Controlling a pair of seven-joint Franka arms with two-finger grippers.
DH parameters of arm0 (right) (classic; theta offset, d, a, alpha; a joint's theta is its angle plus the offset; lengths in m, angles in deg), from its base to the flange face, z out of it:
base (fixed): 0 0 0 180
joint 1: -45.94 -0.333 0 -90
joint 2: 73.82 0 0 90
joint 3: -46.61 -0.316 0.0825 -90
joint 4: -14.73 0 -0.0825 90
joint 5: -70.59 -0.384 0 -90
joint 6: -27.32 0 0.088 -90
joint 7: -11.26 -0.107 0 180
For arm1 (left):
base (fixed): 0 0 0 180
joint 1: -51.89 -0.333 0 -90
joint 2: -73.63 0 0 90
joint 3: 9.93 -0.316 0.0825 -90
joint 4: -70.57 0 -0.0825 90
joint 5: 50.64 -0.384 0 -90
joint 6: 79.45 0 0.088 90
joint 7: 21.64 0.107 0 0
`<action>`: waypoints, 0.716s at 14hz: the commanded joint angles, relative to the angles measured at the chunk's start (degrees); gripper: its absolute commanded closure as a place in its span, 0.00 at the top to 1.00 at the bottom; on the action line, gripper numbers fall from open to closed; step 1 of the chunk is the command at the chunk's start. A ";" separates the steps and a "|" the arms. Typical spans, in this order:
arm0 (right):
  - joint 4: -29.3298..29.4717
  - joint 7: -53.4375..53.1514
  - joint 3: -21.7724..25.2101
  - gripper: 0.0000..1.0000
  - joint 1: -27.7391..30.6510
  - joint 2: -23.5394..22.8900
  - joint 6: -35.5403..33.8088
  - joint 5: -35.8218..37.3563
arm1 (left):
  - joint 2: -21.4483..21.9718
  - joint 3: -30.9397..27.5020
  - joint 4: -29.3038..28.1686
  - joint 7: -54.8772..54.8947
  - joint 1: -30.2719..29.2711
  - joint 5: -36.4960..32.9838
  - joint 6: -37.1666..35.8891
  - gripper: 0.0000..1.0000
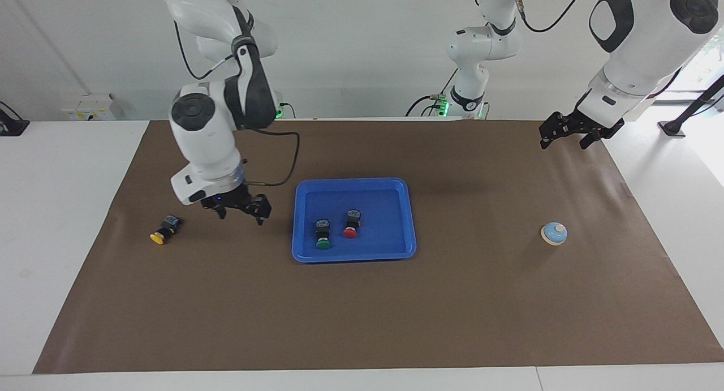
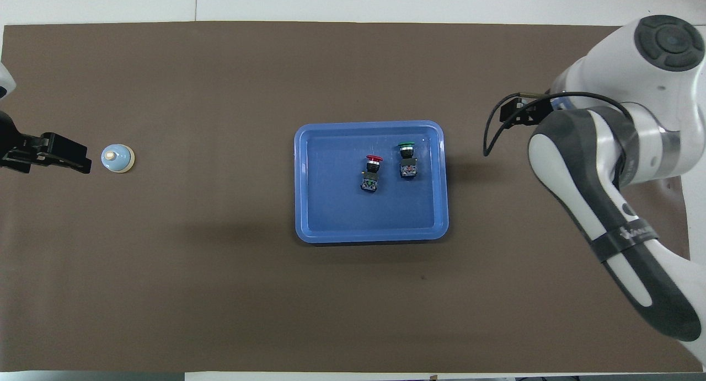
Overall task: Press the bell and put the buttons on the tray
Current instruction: 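Move the right gripper to the yellow-capped button and grasp it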
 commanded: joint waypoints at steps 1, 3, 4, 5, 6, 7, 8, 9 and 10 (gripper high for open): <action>-4.28 4.90 -0.87 1.00 6.15 1.16 2.34 1.87 | 0.74 0.01 -0.55 -0.06 -0.29 -0.25 -0.15 1.00; -9.71 7.02 -0.87 1.00 10.37 2.56 8.65 3.54 | 0.74 0.01 -0.55 -0.06 -0.29 -0.25 -0.15 1.00; -13.75 6.85 -0.87 1.00 11.96 3.61 12.51 3.72 | 0.74 0.01 -0.55 -0.06 -0.29 -0.25 -0.15 1.00; -16.49 6.76 -0.78 1.00 13.45 3.97 15.68 3.81 | 0.74 0.01 -0.55 -0.06 -0.29 -0.25 -0.15 1.00; -17.56 6.76 -0.87 1.00 15.38 3.80 17.37 3.81 | 0.74 0.01 -0.55 -0.06 -0.29 -0.25 -0.15 1.00; -17.57 6.58 -0.87 1.00 16.27 3.36 17.64 3.73 | 0.74 0.01 -0.55 -0.06 -0.29 -0.25 -0.15 1.00; -17.57 5.97 -0.87 1.00 16.98 2.66 18.00 3.73 | 0.74 0.01 -0.55 -0.06 -0.29 -0.25 -0.15 1.00; -17.57 4.66 -0.87 1.00 17.59 2.13 18.43 3.73 | 0.74 0.01 -0.55 -0.06 -0.29 -0.25 -0.15 1.00; -17.66 3.87 -0.96 1.00 18.38 1.78 18.53 3.73 | 0.74 0.01 -0.55 -0.06 -0.29 -0.25 -0.15 1.00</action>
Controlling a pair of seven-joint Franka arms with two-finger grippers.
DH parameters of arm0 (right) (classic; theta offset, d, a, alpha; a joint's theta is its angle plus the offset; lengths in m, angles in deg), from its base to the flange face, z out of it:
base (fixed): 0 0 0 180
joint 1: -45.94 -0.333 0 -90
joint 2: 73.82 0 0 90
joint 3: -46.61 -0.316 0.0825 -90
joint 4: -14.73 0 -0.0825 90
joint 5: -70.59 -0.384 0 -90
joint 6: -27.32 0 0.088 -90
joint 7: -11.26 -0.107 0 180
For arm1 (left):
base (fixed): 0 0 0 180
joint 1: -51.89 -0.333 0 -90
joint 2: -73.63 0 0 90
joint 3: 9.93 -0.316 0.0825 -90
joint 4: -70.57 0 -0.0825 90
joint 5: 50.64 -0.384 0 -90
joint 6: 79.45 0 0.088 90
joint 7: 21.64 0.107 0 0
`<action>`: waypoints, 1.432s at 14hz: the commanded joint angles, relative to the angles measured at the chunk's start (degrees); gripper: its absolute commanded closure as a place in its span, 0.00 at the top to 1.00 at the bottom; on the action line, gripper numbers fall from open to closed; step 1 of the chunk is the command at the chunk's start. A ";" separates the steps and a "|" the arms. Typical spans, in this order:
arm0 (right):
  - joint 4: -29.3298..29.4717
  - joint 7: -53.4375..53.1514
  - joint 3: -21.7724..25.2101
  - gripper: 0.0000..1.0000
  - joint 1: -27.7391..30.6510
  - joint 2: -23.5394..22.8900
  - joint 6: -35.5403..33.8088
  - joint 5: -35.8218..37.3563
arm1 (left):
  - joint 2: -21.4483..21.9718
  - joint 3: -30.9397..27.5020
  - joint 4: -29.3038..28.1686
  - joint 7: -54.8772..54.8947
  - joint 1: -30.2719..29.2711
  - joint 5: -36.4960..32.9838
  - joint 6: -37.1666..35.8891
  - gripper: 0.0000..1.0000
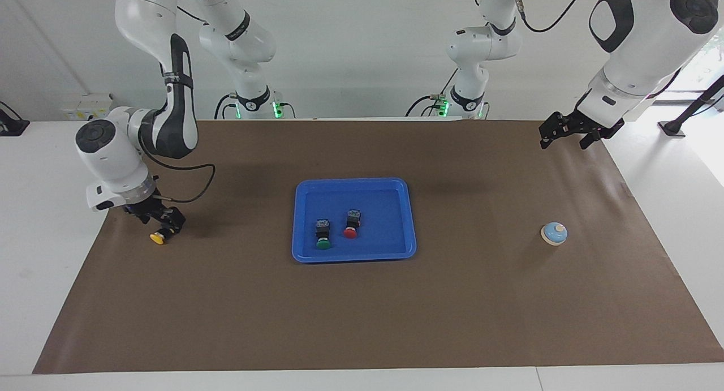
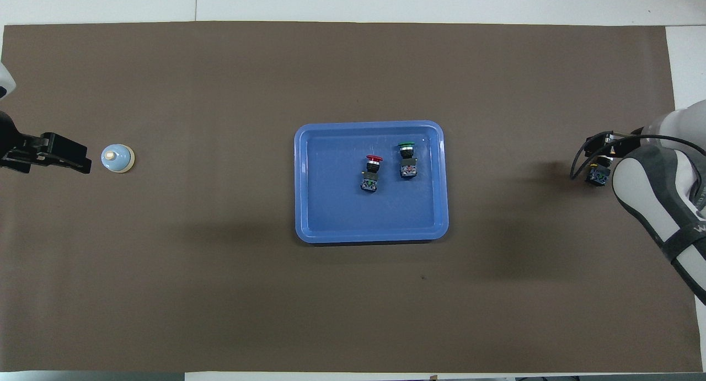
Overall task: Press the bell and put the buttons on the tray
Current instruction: 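Move the right gripper to the yellow-capped button and grasp it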
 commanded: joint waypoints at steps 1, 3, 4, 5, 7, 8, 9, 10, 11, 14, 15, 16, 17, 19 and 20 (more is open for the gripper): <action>-1.60 -2.22 -0.98 1.00 2.05 -0.28 1.48 0.75 | 0.74 0.01 -0.55 -0.06 -0.28 -0.25 -0.16 1.00; -1.95 -2.66 -1.07 1.00 1.97 -2.13 3.94 0.40 | 0.74 0.01 -0.55 -0.06 -0.28 -0.25 -0.16 1.00; -2.04 -4.06 -1.07 1.00 1.45 -2.74 4.21 0.40 | 0.74 0.01 -0.55 -0.06 -0.28 -0.25 -0.16 1.00; -2.04 -4.42 -1.07 1.00 1.09 -3.36 4.47 0.40 | 0.74 0.01 -0.55 -0.06 -0.28 -0.25 -0.16 1.00; -2.74 -4.07 -1.07 0.92 1.09 -4.07 6.66 0.40 | 0.74 0.01 -0.55 -0.06 -0.28 -0.25 -0.24 1.00; -3.01 -3.90 -1.07 0.61 1.09 -4.07 6.58 0.40 | 0.74 0.01 -0.55 -0.06 -0.28 -0.25 -0.16 1.00; -2.92 -3.72 -1.07 0.16 1.09 -3.98 5.89 0.49 | 0.74 0.01 -0.55 -0.06 -0.28 -0.25 -0.16 1.00; -2.92 -3.81 -1.15 0.00 1.00 -3.89 4.84 0.49 | 0.74 0.01 -0.55 -0.06 -0.28 -0.25 -0.16 1.00; -2.66 -4.24 -1.24 0.00 0.57 -3.72 3.17 0.31 | 0.74 0.01 -0.55 -0.06 -0.28 -0.25 -0.16 1.00; 0.05 -3.90 -1.59 0.00 -0.58 -3.19 -1.83 0.22 | 0.74 0.01 -0.55 -0.06 -0.28 -0.25 -0.16 1.00; 2.24 -3.81 -1.59 0.00 -1.62 -3.10 -4.20 0.22 | 0.74 0.01 -0.55 -0.06 -0.28 -0.25 -0.16 1.00; 5.31 -3.72 -1.59 0.00 -3.37 -3.10 -7.79 0.22 | 0.74 0.01 -0.55 -0.06 -0.28 -0.25 -0.16 1.00; 8.64 -3.72 -1.59 0.00 -4.78 -3.19 -11.31 0.31 | 0.82 0.01 -0.55 -0.06 -0.28 -0.25 -0.16 1.00; 15.41 -4.24 -1.59 0.00 -10.31 -3.37 -17.91 -0.65 | 0.74 0.01 -0.55 -0.06 -0.28 -0.25 -0.16 1.00; 18.06 -4.33 -1.59 0.00 -12.77 -3.37 -19.76 -1.35 | 0.74 0.01 -0.47 -0.06 -0.28 -0.25 -0.16 1.00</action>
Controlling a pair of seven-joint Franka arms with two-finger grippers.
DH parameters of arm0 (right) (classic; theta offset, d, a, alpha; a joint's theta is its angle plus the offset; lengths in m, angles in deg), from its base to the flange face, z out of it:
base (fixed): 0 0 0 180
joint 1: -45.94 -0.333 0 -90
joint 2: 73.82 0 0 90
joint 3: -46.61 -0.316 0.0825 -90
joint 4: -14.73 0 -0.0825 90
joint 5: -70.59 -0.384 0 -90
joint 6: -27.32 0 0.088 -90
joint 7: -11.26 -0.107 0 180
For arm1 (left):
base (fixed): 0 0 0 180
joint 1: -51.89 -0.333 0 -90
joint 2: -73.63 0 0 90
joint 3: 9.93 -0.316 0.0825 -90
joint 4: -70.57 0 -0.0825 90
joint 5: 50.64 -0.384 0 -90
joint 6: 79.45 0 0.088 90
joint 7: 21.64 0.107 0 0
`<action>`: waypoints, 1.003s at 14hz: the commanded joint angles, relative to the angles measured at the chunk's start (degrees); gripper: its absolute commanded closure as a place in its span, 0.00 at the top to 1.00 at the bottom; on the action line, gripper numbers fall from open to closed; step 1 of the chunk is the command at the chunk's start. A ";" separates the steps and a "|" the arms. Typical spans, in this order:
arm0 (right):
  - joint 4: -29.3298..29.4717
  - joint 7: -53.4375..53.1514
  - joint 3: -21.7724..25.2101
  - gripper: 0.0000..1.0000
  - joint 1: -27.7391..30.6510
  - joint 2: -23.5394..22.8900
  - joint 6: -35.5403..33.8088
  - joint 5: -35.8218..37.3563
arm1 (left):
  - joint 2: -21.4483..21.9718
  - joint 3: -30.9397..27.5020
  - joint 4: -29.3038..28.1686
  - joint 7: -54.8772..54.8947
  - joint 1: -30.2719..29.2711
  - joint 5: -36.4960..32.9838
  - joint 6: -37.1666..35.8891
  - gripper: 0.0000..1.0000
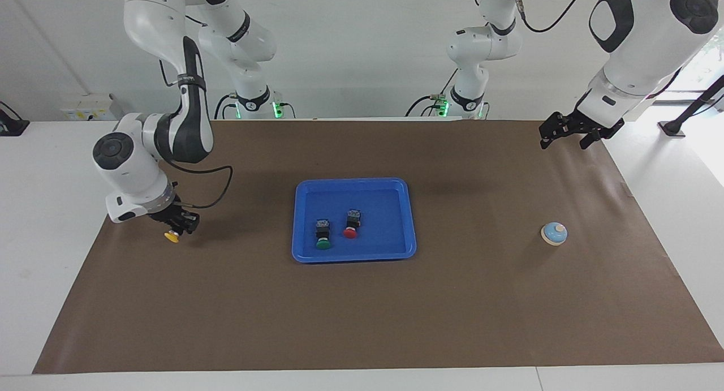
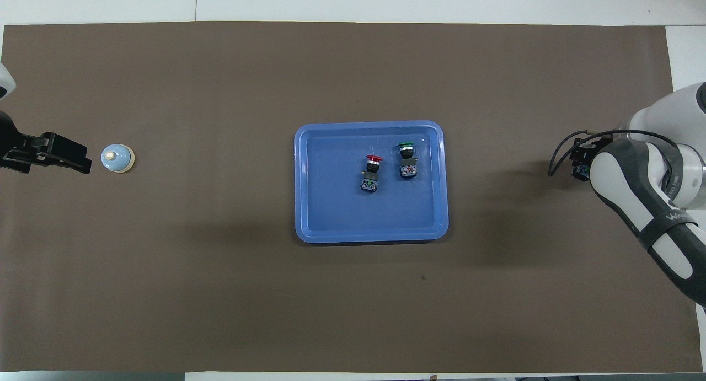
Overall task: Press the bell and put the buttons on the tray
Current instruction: 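Move the right gripper to the yellow-capped button and grasp it, then carry the yellow button into the tray and release it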
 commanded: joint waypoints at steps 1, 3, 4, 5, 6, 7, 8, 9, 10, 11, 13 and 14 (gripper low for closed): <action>7.48 -1.16 -0.05 0.00 -6.39 -0.40 -5.51 -2.20 | 0.74 0.01 -0.55 -0.06 -0.28 -0.25 -0.15 1.00; 10.56 -4.04 -0.05 0.00 -12.71 -1.28 -6.05 -3.36 | 0.82 0.01 -0.55 -0.06 -0.28 -0.25 -0.15 1.00; 11.01 -5.71 -0.05 0.00 -15.17 -1.46 -5.70 -3.53 | 0.74 0.01 -0.55 -0.06 -0.28 -0.25 -0.15 1.00; 11.01 -7.03 -0.05 0.00 -18.42 -1.46 -5.26 -5.54 | 0.74 0.01 -0.55 -0.06 -0.28 -0.25 -0.15 1.00; 10.93 -9.22 0.03 0.00 -21.58 -1.55 -4.91 -7.21 | 0.74 0.01 -0.55 -0.06 -0.28 -0.25 -0.15 1.00; 10.93 -12.64 0.03 0.00 -23.36 -1.72 -4.38 -7.57 | 0.74 0.01 -0.55 -0.06 -0.28 -0.25 -0.15 1.00; 10.75 -14.76 -0.05 0.00 -25.55 -2.33 -3.16 -7.58 | 0.74 0.01 -0.55 -0.06 -0.28 -0.25 -0.15 1.00; 10.23 -15.56 -0.05 0.00 -27.83 -3.47 -1.84 -7.66 | 0.74 0.01 -0.55 -0.06 -0.28 -0.25 -0.24 1.00; 10.14 -16.96 -0.05 0.00 -30.47 -4.61 0.17 -8.27 | 0.74 0.01 -0.47 -0.06 -0.28 -0.25 -0.16 1.00; 10.40 -20.20 0.03 0.00 -33.89 -5.93 2.37 -8.45 | 0.74 0.01 -0.55 -0.06 -0.28 -0.25 -0.15 1.00; 10.31 -22.95 0.03 0.00 -37.25 -8.74 6.76 -8.28 | 0.74 0.01 -0.47 -0.06 -0.28 -0.25 -0.15 1.00; 10.14 -22.87 0.03 0.00 -38.04 -9.88 8.18 -8.19 | 0.74 0.01 -0.55 -0.06 -0.28 -0.25 -0.15 1.00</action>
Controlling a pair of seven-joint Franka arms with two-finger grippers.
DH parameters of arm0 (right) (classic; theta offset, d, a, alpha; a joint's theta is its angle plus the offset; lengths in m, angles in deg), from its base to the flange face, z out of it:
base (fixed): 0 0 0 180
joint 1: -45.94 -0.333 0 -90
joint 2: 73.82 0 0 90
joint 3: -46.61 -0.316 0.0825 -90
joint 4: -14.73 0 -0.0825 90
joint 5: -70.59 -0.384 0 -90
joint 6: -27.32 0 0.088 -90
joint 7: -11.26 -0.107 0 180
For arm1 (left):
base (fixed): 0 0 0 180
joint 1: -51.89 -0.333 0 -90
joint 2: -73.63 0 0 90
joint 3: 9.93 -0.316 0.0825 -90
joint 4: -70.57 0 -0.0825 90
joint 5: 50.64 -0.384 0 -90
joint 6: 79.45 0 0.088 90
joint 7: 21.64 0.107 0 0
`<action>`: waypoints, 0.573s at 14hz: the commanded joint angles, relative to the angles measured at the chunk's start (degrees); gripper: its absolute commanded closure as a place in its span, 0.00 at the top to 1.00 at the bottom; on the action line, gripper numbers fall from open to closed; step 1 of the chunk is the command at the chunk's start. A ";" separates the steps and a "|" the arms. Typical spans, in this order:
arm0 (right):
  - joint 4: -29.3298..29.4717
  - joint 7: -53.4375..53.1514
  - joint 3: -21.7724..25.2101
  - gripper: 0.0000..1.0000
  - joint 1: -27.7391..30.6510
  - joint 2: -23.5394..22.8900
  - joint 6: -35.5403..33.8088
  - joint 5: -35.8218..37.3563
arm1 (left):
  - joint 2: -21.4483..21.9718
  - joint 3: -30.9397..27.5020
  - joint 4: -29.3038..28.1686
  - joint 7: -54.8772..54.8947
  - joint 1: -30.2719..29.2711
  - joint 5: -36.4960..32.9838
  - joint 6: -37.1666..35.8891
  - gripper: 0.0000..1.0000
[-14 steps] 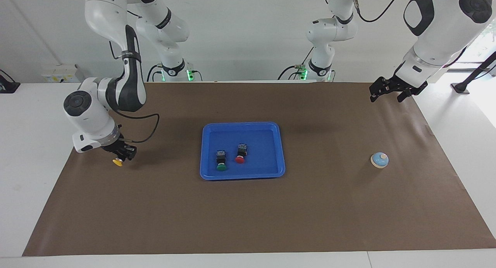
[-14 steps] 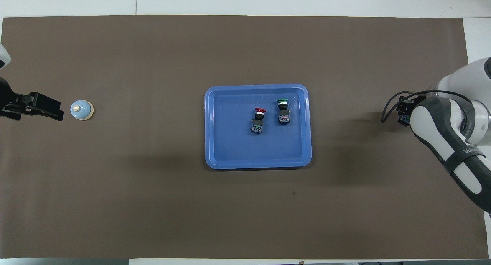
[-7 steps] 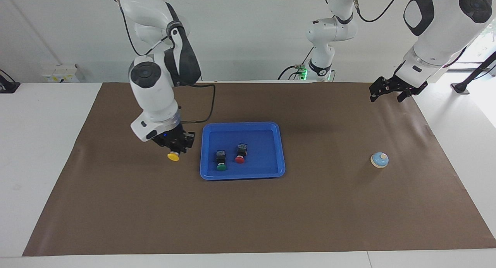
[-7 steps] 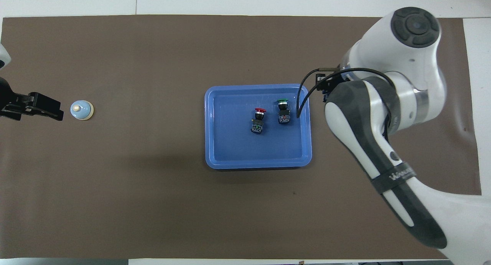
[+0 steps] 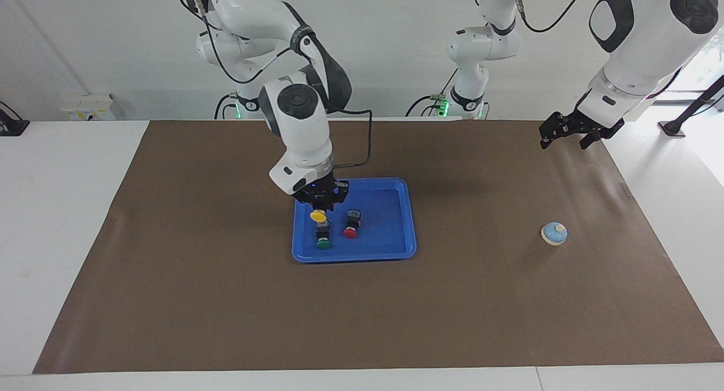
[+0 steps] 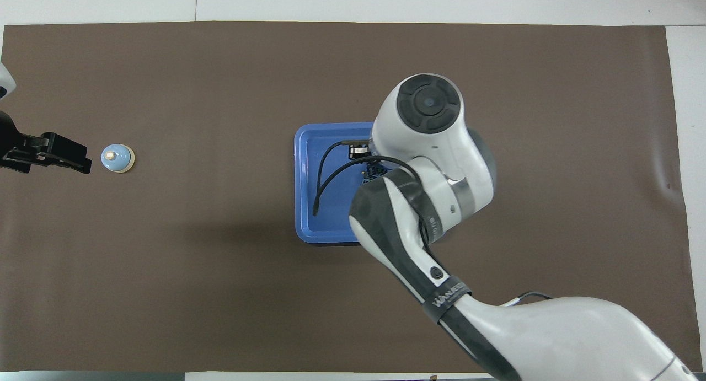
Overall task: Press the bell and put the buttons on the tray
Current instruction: 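Carry the yellow button into the tray and release it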
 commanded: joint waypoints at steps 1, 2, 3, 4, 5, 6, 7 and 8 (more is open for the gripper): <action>0.66 -0.55 0.31 0.00 -2.15 -3.73 4.55 -0.53 | 0.74 0.01 -0.55 -0.06 -0.28 -0.25 -0.15 1.00; -0.48 -0.37 0.31 0.00 -2.68 -4.61 7.70 -0.44 | 0.74 0.01 -0.55 -0.06 -0.28 -0.25 -0.15 1.00; -1.62 0.15 0.31 0.00 -2.77 -4.80 9.82 -0.18 | 0.74 0.01 -0.55 -0.06 -0.28 -0.25 -0.15 1.00; -1.80 0.33 0.31 0.00 -2.86 -5.32 11.06 -0.18 | 0.74 0.01 -0.55 -0.06 -0.28 -0.25 -0.15 1.00; -1.80 0.33 0.31 0.00 -3.47 -6.20 12.12 -0.09 | 0.74 0.01 -0.55 -0.06 -0.28 -0.25 -0.15 1.00; -2.15 0.77 0.31 0.00 -3.83 -6.38 13.08 -0.09 | 0.74 0.01 -0.47 -0.06 -0.28 -0.25 -0.15 1.00; -2.85 1.38 0.31 0.00 -3.83 -6.38 13.62 -0.09 | 0.74 0.01 -0.55 -0.06 -0.28 -0.25 -0.15 1.00; -2.95 1.65 0.31 0.00 -3.74 -6.38 13.62 -0.09 | 0.74 0.01 -0.55 -0.06 -0.28 -0.25 -0.15 1.00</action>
